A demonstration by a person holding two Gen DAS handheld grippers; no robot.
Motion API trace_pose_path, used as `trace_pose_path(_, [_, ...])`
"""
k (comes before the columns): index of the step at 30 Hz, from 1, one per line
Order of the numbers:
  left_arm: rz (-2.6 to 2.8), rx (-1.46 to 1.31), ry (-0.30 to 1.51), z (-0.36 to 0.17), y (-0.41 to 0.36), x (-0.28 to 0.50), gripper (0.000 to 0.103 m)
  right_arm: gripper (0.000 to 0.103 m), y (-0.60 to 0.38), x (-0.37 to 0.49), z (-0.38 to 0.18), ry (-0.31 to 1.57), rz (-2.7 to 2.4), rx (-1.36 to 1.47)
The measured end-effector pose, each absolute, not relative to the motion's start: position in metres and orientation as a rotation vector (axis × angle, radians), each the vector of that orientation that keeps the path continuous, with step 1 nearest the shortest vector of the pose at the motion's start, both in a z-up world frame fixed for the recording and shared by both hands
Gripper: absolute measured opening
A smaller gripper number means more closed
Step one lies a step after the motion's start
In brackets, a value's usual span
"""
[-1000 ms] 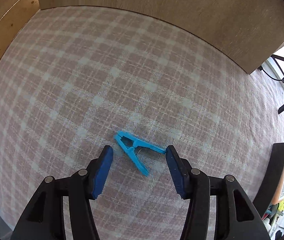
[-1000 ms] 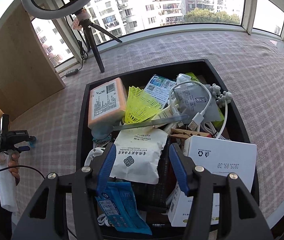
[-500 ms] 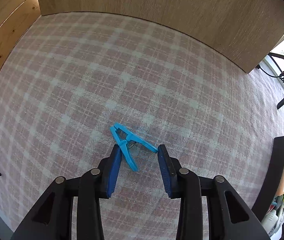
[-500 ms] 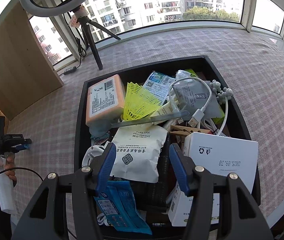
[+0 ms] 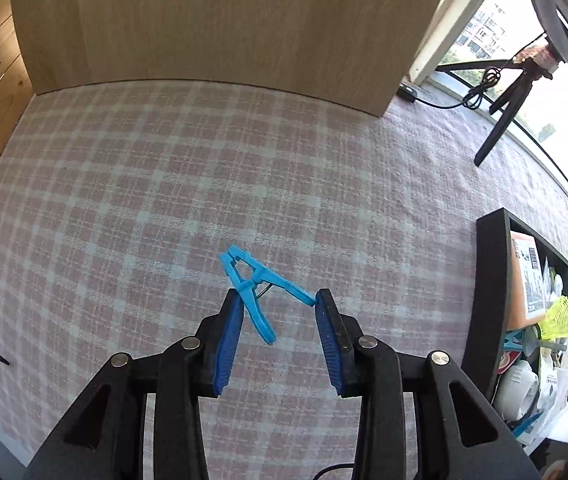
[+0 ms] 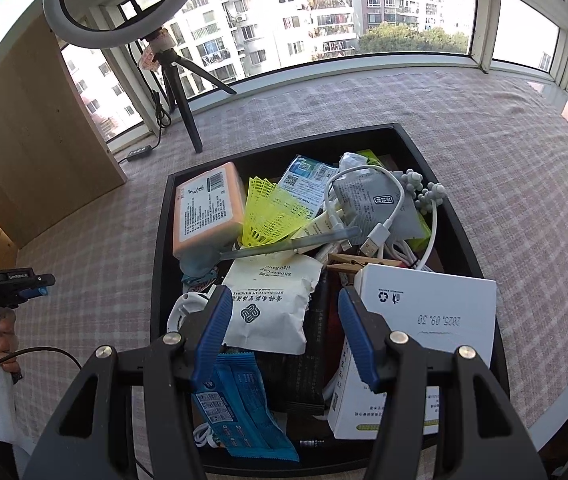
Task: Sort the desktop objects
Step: 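Carry the blue clothespin with the left gripper into the black tray and release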
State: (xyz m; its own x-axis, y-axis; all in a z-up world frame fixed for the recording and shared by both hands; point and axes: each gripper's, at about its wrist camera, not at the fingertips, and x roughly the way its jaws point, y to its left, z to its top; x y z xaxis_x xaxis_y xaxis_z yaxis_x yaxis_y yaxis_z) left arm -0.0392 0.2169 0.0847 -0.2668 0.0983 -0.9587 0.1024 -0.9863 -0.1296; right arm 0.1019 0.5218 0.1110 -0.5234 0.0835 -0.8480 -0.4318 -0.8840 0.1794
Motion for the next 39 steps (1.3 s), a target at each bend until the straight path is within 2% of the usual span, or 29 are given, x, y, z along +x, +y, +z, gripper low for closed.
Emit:
trace_pose_path(6, [-2.664, 1.992, 0.088, 0.108, 0.284, -0.07, 0.035, 0.055, 0.533, 0.12, 0.109, 0.587, 2.405, -1.312])
trace_pose_path(7, [-2.695, 2.008, 0.055, 0.108, 0.267, -0.08, 0.035, 0.055, 0.534, 0.123, 0.108, 0.593, 2.399, -1.307])
trace_pose_path(15, [-2.877, 2.083, -0.155, 0.15, 0.355, -0.064, 0.035, 0.055, 0.547, 0.149, 0.108, 0.61, 2.356, -1.265])
trace_pose_path(22, [-2.978, 2.131, -0.291, 0.161, 0.42, -0.043, 0.036, 0.055, 0.562, 0.167, 0.103, 0.651, 2.31, -1.246])
trace_pose_path(23, [-2.989, 2.139, -0.297, 0.16, 0.426, -0.041, 0.037, 0.055, 0.564, 0.17, 0.102, 0.658, 2.305, -1.244])
trace_pose_path(24, [-2.991, 2.139, -0.32, 0.16, 0.432, -0.039, 0.048, 0.055, 0.566, 0.172, 0.102, 0.662, 2.3, -1.243])
trace_pose_path(25, [-2.995, 2.137, -0.334, 0.159, 0.435, -0.037, 0.058, 0.055, 0.566, 0.174, 0.101, 0.665, 2.297, -1.241])
trace_pose_path(29, [-2.999, 2.12, -0.39, 0.154, 0.436, -0.033, 0.058, 0.055, 0.568, 0.181, 0.101, 0.674, 2.287, -1.231])
trace_pose_path(39, [-2.949, 2.076, -0.402, 0.145, 0.406, -0.037, 0.057, 0.055, 0.559, 0.178, 0.101, 0.675, 2.296, -1.244])
